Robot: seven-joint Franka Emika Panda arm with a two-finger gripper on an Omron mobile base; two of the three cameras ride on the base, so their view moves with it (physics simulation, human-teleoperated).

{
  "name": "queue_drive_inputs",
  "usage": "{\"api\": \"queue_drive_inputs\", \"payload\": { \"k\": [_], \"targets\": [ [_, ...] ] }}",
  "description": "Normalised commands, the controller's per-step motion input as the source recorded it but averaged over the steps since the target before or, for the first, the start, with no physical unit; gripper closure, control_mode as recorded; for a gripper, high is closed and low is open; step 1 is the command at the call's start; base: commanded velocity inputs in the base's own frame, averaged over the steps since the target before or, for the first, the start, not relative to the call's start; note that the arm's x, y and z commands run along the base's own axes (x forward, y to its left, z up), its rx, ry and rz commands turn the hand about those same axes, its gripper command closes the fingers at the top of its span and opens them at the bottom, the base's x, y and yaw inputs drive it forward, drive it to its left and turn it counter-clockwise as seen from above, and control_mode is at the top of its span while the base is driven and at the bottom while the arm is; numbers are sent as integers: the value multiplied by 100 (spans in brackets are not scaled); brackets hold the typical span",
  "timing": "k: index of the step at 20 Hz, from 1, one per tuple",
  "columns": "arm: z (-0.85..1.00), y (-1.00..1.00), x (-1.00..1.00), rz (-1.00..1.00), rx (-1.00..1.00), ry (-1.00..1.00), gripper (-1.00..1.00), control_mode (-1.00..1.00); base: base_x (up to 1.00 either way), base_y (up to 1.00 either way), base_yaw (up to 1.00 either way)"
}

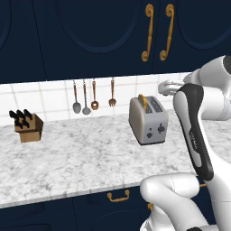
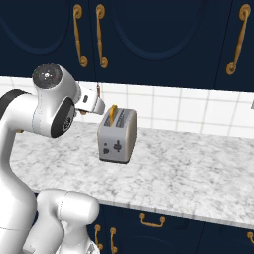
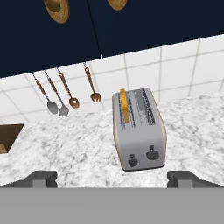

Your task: Start the toaster. Once the lever pops up, take the bread to the plate on the dining counter.

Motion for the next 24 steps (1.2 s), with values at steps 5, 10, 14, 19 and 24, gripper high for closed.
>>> {"api": "queue_drive_inputs", "payload": {
  "k": [5,10,14,19,24],
  "targets": [
    [0,0,0,0,0,0,-100,-100,0,0,0],
    [0,0,0,0,0,0,-100,-100,0,0,0],
    [0,0,0,0,0,0,-100,-100,0,0,0],
    [0,0,0,0,0,0,-100,-100,0,0,0],
    [0,0,0,0,0,0,-100,-100,0,0,0]
  ]
}}
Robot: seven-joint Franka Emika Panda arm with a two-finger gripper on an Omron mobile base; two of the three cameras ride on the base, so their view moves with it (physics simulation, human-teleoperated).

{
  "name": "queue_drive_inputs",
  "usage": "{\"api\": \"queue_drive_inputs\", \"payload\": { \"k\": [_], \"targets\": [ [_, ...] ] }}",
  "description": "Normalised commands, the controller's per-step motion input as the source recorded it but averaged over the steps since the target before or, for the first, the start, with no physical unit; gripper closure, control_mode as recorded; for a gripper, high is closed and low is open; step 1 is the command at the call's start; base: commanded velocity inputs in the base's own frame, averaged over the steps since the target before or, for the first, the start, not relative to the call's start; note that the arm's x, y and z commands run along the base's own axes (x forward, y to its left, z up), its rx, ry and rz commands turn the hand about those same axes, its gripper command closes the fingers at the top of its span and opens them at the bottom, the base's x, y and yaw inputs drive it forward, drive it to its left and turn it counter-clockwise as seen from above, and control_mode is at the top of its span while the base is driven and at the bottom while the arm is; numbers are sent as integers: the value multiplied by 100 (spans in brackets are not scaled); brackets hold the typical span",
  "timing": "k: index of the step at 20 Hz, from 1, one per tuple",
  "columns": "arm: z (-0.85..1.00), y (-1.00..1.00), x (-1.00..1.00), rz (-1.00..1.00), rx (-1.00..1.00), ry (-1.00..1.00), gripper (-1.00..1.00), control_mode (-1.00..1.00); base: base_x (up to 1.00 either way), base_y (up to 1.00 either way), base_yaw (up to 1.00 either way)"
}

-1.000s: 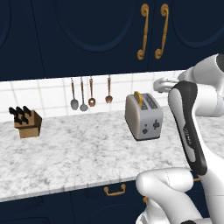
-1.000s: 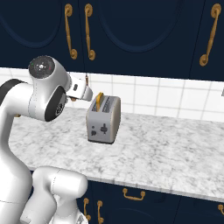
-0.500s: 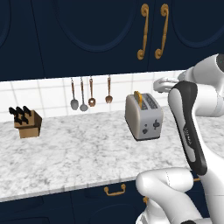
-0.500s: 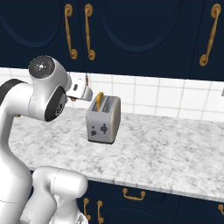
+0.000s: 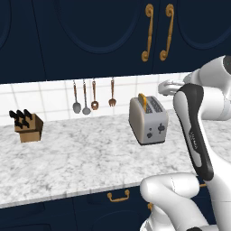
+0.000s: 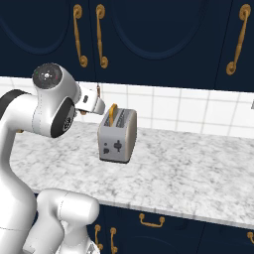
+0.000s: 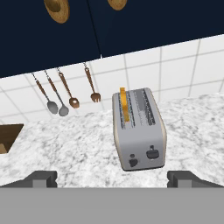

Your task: Start the toaster. Once the lever pops up, take the bread to the plate on the dining counter.

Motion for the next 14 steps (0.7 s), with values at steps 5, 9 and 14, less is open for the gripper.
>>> {"api": "queue_drive_inputs", "payload": {
  "k": [5,9,14],
  "targets": [
    [0,0,0,0,0,0,-100,-100,0,0,0],
    [0,0,0,0,0,0,-100,-100,0,0,0],
    [0,0,0,0,0,0,-100,-100,0,0,0]
  ]
}}
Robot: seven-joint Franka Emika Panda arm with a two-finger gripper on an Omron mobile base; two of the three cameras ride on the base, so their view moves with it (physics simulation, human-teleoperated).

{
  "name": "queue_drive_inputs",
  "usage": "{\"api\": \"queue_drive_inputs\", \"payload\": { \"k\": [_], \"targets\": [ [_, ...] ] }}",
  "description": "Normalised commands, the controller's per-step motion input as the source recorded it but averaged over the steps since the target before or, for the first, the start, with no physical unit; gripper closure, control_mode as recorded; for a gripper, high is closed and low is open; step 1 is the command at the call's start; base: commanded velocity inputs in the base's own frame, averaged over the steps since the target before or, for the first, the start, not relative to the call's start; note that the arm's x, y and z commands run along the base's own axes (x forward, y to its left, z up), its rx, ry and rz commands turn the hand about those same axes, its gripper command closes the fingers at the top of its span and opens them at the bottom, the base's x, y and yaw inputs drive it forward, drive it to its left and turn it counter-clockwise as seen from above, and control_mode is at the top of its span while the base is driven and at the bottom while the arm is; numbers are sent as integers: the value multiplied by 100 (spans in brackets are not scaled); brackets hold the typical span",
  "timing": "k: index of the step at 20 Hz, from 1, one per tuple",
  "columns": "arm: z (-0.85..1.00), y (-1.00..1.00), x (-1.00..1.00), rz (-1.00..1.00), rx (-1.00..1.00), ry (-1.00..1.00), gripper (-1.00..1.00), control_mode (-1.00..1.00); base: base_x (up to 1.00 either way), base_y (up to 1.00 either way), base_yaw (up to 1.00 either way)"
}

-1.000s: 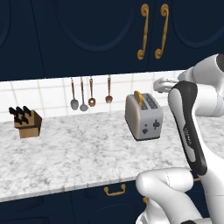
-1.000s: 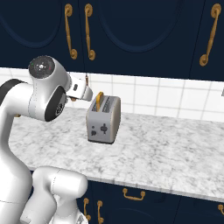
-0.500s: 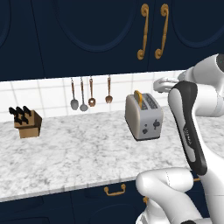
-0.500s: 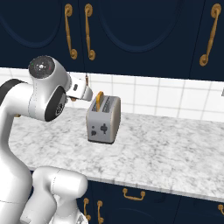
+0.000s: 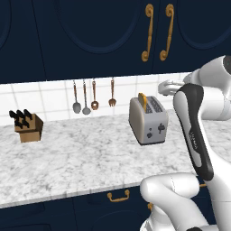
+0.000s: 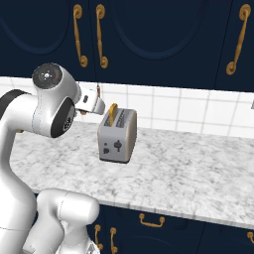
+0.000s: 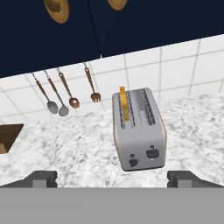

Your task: Start the toaster. Once the lever pops up, take the bread to the plate on the dining counter.

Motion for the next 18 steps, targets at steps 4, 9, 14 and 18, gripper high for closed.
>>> {"api": "queue_drive_inputs", "payload": {
  "k": [4,9,14,18],
  "targets": [
    [0,0,0,0,0,0,-100,-100,0,0,0],
    [0,0,0,0,0,0,-100,-100,0,0,0],
    [0,0,0,0,0,0,-100,-100,0,0,0],
    [0,0,0,0,0,0,-100,-100,0,0,0]
  ]
}}
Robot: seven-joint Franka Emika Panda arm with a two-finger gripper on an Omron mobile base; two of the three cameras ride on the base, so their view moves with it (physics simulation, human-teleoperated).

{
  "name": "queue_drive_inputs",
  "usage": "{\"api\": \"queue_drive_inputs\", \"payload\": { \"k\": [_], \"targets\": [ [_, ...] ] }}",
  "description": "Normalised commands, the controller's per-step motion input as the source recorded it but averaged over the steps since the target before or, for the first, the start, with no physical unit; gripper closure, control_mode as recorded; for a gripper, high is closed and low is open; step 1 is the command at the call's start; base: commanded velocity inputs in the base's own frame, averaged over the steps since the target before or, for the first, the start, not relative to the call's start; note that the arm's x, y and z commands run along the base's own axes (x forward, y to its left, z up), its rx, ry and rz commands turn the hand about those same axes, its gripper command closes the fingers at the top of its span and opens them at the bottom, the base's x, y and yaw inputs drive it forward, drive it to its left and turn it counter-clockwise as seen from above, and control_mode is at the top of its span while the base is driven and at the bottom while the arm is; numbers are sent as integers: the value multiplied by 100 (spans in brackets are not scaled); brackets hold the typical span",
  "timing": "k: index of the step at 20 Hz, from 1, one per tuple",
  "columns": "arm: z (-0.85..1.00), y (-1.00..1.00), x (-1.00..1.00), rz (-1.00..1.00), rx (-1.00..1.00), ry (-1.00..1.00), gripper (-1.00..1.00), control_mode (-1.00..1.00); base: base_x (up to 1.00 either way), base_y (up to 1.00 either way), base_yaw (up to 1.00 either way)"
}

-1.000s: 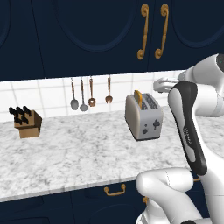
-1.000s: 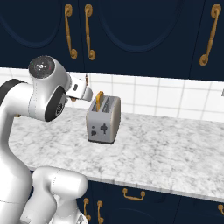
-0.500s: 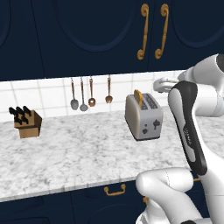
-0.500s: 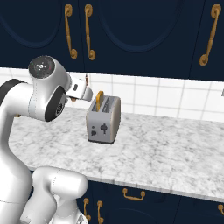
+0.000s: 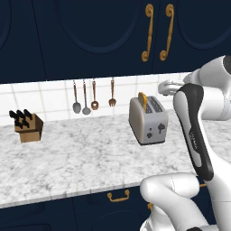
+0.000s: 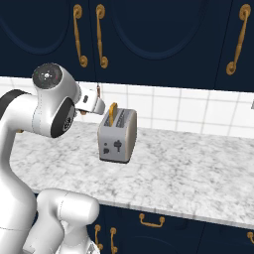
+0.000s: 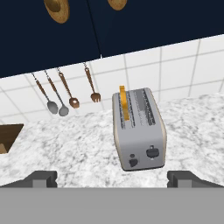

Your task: Start the toaster. Once the lever pops up, take the bread to the plate on the dining counter.

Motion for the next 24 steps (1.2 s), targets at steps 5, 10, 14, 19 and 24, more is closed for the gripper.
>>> {"api": "queue_drive_inputs", "payload": {
  "k": [5,10,14,19,24],
  "targets": [
    [0,0,0,0,0,0,-100,-100,0,0,0],
    [0,0,-6,0,0,0,-100,-100,0,0,0],
    [-9,0,-40,0,0,0,-100,-100,0,0,0],
    [-36,0,-10,-1,-4,-3,-100,-100,0,0,0],
    [-45,0,28,-2,-3,0,-100,-100,0,0,0]
  ]
}}
